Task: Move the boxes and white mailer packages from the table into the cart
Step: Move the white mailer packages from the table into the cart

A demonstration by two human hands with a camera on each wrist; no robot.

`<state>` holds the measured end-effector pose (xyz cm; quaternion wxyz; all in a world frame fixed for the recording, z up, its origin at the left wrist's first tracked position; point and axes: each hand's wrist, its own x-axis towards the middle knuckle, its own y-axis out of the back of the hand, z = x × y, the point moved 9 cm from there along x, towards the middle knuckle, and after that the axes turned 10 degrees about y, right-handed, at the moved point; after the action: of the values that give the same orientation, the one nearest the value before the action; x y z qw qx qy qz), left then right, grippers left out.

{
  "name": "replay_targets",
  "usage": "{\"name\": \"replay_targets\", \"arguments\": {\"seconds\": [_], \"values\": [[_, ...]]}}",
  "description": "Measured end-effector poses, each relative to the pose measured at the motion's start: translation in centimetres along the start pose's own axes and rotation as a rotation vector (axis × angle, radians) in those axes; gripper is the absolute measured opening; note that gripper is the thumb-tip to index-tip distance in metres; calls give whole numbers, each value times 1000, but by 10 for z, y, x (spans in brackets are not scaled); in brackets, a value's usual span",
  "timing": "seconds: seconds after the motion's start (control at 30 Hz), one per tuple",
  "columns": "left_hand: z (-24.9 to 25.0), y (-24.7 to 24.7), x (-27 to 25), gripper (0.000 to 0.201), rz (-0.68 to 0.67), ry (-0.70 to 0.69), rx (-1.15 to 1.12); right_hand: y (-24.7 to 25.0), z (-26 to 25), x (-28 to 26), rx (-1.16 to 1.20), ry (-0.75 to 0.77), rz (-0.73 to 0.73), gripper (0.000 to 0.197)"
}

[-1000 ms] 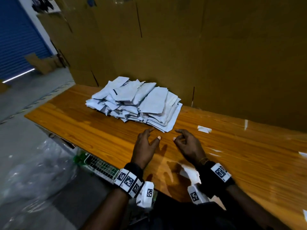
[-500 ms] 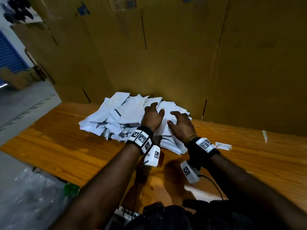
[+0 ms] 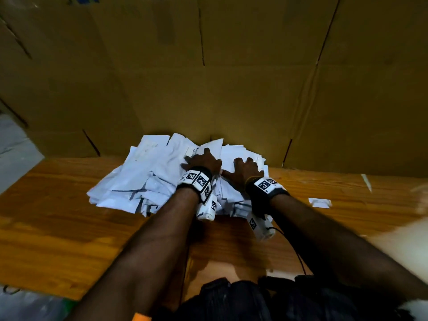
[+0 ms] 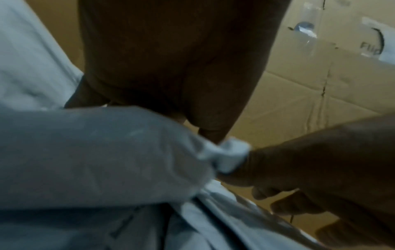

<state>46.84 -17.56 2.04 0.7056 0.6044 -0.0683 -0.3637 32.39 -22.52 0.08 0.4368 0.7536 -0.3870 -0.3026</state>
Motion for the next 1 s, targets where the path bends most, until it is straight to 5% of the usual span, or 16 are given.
{"name": "replay_targets", "arguments": {"seconds": [0.17, 0.5, 1.0], "values": [[0, -2, 15, 90, -43, -39, -10, -3, -8, 3, 21, -46, -30, 86], [-2, -1, 7, 96, -62, -101, -44, -9, -1, 9, 42, -155, 29, 79], [-7, 10, 0, 85, 18, -156, -230, 11, 11, -8, 67, -86, 155, 71]]}}
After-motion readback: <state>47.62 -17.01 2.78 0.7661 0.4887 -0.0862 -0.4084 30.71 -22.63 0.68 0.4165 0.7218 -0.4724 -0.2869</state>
